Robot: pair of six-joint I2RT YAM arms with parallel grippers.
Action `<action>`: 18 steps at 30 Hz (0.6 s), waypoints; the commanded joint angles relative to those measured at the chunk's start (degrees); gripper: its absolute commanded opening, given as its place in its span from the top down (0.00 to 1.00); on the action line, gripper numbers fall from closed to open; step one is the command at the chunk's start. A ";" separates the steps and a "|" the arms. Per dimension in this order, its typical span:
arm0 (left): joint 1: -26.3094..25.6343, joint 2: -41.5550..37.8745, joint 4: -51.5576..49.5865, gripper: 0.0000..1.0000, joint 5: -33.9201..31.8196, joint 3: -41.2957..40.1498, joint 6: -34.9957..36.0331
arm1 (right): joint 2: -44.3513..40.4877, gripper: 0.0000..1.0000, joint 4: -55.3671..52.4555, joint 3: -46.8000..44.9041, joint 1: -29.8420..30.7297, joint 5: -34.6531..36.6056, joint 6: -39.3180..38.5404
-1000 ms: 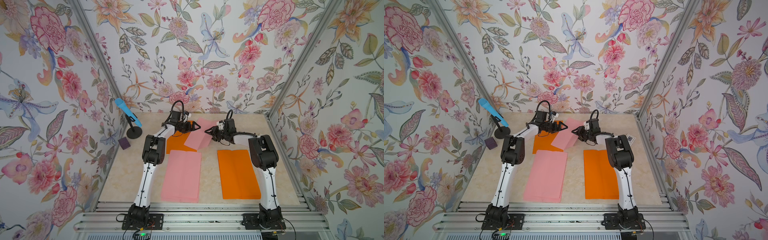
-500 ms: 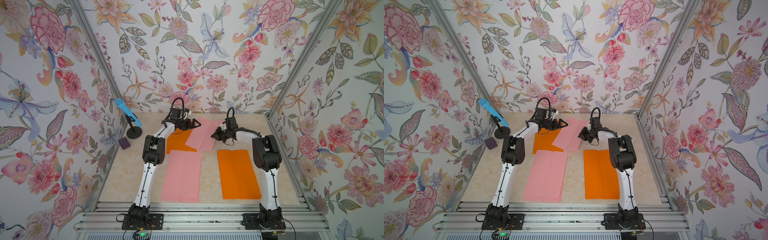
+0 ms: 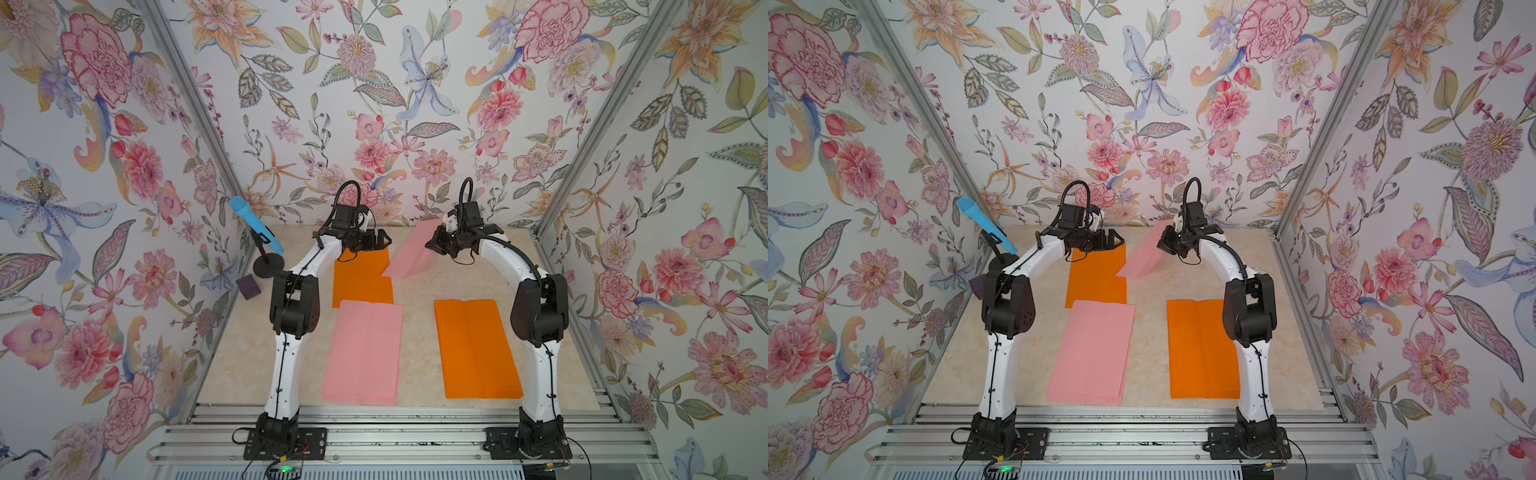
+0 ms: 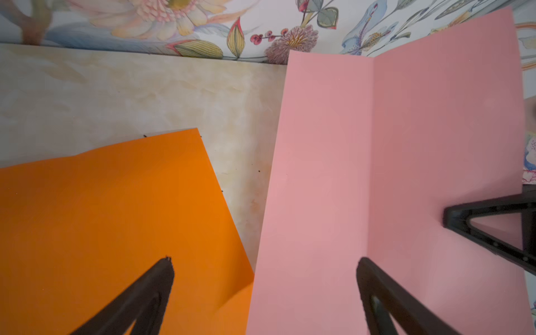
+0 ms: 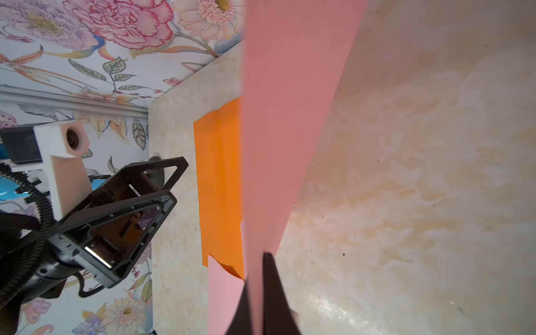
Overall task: Sort the scattered colored papers by color
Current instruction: Pick up the colored paper, then place the colored paper.
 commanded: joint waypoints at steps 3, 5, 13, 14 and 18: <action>2.40 -17.60 12.40 0.00 -8.42 -20.18 -2.20 | -7.38 1.00 -4.53 -0.79 6.19 -0.90 -3.24; 3.37 -22.71 16.96 0.00 -8.73 -27.47 -4.19 | -9.15 1.00 -4.50 -1.24 8.32 -1.70 -2.92; 6.19 -34.06 22.30 0.00 -9.24 -42.98 -6.47 | -17.36 1.00 0.11 -8.83 16.16 -3.69 0.34; 6.72 -35.13 22.89 0.00 -9.31 -44.51 -6.94 | -19.07 1.00 2.26 -12.24 16.76 -3.75 1.24; 9.45 -39.42 27.68 0.00 -7.73 -50.68 -9.20 | -26.89 1.00 18.63 -31.66 18.85 -4.83 7.35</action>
